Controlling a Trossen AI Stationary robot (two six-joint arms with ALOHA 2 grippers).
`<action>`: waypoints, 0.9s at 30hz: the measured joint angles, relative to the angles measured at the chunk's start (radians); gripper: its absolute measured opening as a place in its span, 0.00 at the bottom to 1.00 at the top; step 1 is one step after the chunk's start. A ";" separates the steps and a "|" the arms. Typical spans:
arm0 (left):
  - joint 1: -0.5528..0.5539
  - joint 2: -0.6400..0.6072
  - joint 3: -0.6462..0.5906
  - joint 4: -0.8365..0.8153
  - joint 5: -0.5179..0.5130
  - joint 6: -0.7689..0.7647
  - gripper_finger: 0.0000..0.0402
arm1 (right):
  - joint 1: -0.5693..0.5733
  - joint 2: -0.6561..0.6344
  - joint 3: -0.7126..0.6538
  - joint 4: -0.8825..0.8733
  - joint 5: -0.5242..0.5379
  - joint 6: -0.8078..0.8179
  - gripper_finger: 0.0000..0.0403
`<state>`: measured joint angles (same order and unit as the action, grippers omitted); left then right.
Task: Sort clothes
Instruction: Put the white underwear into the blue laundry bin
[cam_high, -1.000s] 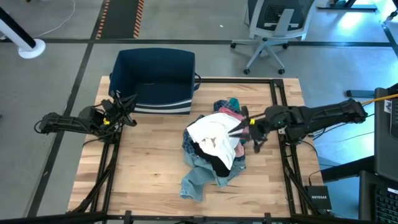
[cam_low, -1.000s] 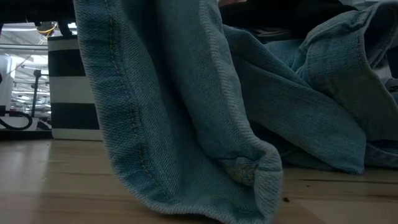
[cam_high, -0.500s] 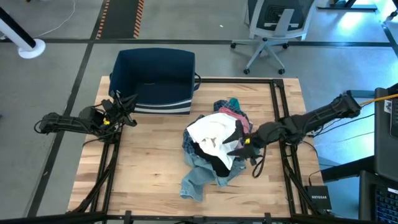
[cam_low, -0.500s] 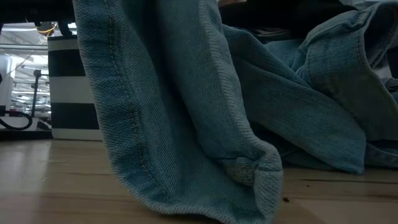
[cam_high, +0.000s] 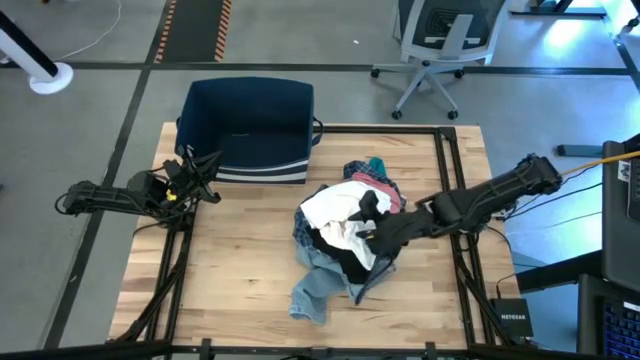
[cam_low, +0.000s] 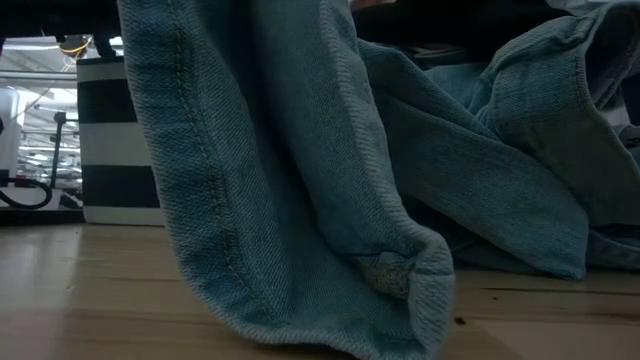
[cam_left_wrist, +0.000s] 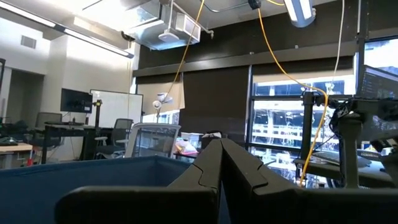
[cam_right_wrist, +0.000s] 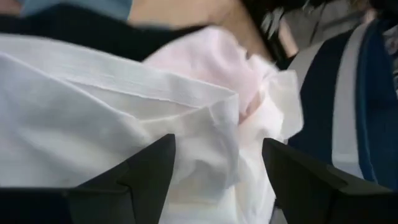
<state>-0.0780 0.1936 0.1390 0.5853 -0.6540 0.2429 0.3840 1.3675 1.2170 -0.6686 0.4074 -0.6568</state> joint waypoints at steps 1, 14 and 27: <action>0.000 0.000 0.000 -0.001 0.000 0.000 0.00 | 0.000 0.021 0.029 -0.044 0.015 0.002 0.64; 0.000 0.000 0.000 -0.001 0.000 0.008 0.00 | -0.053 0.103 0.115 -0.251 0.047 0.005 0.57; 0.000 0.000 0.000 -0.001 0.000 0.011 0.00 | -0.051 0.103 0.115 -0.255 0.089 -0.039 0.04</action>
<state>-0.0780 0.1936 0.1390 0.5838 -0.6540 0.2542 0.3332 1.4700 1.3315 -0.9236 0.4966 -0.6958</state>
